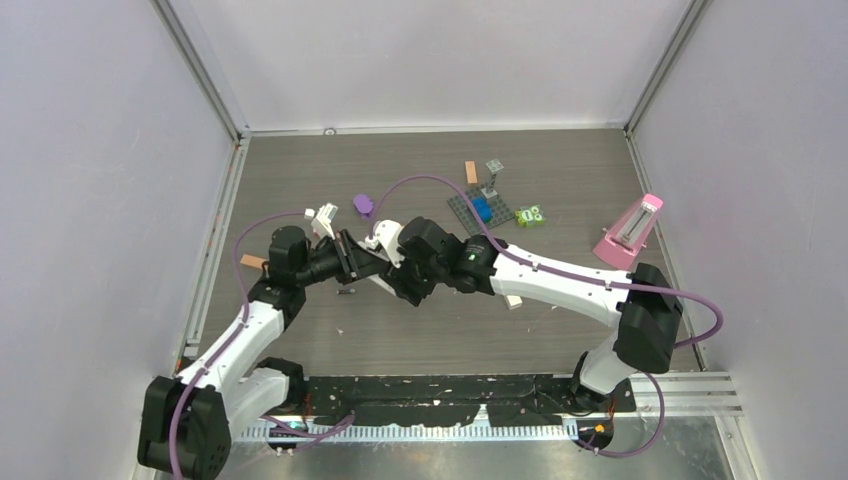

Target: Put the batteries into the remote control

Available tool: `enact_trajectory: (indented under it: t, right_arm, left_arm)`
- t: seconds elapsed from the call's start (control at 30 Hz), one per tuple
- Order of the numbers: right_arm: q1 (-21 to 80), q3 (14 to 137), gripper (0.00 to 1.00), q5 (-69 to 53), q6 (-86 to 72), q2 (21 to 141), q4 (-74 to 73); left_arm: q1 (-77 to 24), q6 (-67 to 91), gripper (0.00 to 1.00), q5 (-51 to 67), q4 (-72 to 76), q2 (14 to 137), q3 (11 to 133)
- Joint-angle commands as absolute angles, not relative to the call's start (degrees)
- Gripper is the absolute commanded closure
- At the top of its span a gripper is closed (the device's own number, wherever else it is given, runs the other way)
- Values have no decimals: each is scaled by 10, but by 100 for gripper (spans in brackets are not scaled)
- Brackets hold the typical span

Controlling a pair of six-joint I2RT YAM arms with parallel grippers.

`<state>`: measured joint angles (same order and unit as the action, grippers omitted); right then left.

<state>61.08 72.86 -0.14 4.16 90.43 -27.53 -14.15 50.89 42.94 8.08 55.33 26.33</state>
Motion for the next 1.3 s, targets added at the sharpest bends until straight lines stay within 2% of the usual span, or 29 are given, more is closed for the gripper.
enact_trajectory:
  t: [0.0, 0.37, 0.73, 0.97, 1.27]
  right_arm:
    - [604, 762, 56, 9, 44, 926, -229]
    - [602, 786, 49, 9, 46, 942, -277]
    - [602, 847, 47, 41, 69, 973, -391]
    - [602, 832, 47, 40, 107, 955, -386]
    - [602, 830, 46, 26, 83, 960, -368]
  left_arm:
    - [-154, 616, 100, 553, 181, 549, 276]
    - [-154, 654, 100, 546, 196, 566, 277]
    - [-152, 693, 100, 562, 202, 586, 280]
    - [-151, 649, 100, 585, 137, 598, 307]
    - [-151, 674, 100, 584, 152, 598, 309]
